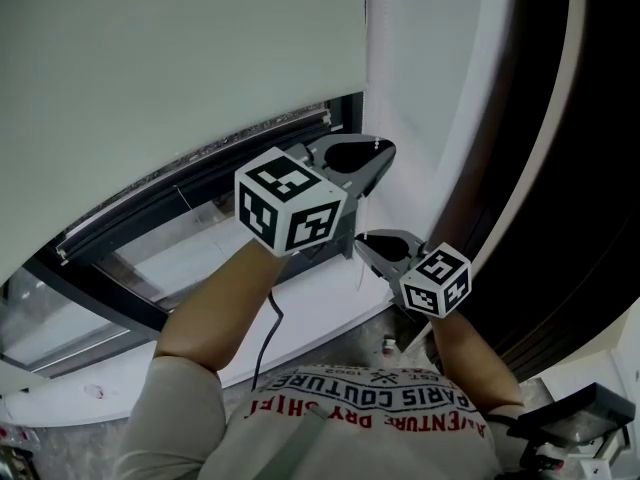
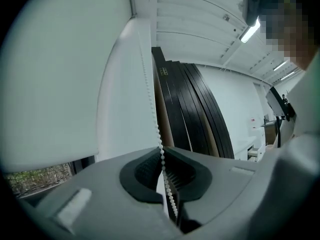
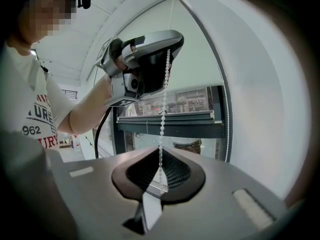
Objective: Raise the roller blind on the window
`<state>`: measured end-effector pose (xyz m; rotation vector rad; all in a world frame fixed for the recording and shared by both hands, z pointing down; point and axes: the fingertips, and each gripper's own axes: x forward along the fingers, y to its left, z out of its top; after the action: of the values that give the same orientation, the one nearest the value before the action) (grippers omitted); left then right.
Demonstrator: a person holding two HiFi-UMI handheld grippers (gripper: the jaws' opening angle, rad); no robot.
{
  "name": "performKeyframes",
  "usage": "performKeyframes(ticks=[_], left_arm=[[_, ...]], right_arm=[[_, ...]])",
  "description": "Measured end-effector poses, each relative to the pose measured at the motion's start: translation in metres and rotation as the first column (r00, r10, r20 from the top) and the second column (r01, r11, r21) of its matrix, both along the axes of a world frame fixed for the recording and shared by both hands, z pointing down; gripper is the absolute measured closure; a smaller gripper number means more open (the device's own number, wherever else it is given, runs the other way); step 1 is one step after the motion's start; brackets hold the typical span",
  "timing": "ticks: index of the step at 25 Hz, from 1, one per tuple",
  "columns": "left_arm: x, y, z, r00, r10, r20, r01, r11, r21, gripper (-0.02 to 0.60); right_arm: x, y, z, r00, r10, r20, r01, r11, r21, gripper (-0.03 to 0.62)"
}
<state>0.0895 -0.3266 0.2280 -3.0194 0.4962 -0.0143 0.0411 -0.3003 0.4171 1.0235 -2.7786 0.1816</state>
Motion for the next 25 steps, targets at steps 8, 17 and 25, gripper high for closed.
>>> performKeyframes(ticks=[8, 17, 25], left_arm=[[0.004, 0.005, 0.013, 0.998, 0.052, 0.021, -0.051, 0.998, -0.045, 0.58], [0.003, 0.006, 0.022, 0.995, 0.048, 0.084, -0.047, 0.999, -0.016, 0.568], [-0.002, 0.008, 0.017, 0.996, 0.039, 0.086, -0.039, 0.999, 0.002, 0.551]], right_arm=[[0.003, 0.001, 0.005, 1.0, 0.007, -0.007, -0.007, 1.0, -0.004, 0.574], [0.002, 0.001, 0.005, 1.0, 0.005, -0.02, -0.006, 1.0, -0.005, 0.574], [0.0, 0.001, 0.005, 1.0, -0.001, -0.022, 0.001, 1.0, -0.005, 0.574]])
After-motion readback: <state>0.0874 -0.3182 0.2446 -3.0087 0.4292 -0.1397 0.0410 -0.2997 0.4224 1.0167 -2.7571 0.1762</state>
